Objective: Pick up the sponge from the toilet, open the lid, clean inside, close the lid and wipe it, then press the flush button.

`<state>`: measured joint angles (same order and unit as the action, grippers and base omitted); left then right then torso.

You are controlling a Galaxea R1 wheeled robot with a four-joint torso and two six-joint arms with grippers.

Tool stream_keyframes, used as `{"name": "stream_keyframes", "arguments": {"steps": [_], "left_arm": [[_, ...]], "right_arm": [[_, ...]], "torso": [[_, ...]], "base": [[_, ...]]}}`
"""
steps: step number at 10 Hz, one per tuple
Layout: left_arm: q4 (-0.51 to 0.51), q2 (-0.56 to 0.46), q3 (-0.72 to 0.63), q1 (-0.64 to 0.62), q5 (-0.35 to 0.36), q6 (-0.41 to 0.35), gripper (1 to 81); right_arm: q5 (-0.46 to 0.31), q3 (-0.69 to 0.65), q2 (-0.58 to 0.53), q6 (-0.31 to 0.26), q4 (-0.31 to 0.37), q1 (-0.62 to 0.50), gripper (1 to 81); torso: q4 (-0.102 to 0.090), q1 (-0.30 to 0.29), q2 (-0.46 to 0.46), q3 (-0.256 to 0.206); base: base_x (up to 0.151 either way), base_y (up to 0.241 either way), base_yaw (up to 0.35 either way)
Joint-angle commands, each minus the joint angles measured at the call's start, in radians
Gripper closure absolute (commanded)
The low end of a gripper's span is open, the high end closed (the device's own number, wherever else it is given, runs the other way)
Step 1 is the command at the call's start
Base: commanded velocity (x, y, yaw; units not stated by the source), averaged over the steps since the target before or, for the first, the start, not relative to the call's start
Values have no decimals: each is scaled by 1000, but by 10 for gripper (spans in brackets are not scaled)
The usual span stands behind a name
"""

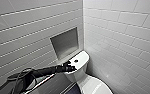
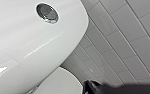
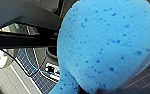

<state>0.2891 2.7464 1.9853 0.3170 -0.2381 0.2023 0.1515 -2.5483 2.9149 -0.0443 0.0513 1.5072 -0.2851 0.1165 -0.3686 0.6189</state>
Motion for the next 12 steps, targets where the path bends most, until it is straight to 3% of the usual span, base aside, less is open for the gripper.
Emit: {"name": "stream_keyframes", "arguments": {"steps": [1,3,7,10,11,12], "left_arm": [[25,1,35,-207,-52,-4,811],[27,20,64,-242,-52,-3,811],[18,128,201,-293,-84,-3,811],[15,197,299,-335,-95,-3,811],[13,207,311,-347,-95,-3,811],[13,216,326,-359,-93,-3,811]], "right_arm": [[-67,17,3,-3,-4,-11,811],[-67,17,3,-2,-2,-9,811],[-66,17,3,-2,-1,-5,811],[-66,19,5,-2,1,-5,811],[-66,17,6,-2,-1,-5,811],[-66,17,9,-2,-2,-5,811]], "torso": [[1,0,0,-1],[-18,0,0,16],[-18,1,1,16],[-18,1,1,76],[-18,1,1,42],[-18,1,1,61]], "base": [[0,0,0],[0,0,0],[0,0,0],[0,0,0],[0,0,0],[0,0,0]]}}
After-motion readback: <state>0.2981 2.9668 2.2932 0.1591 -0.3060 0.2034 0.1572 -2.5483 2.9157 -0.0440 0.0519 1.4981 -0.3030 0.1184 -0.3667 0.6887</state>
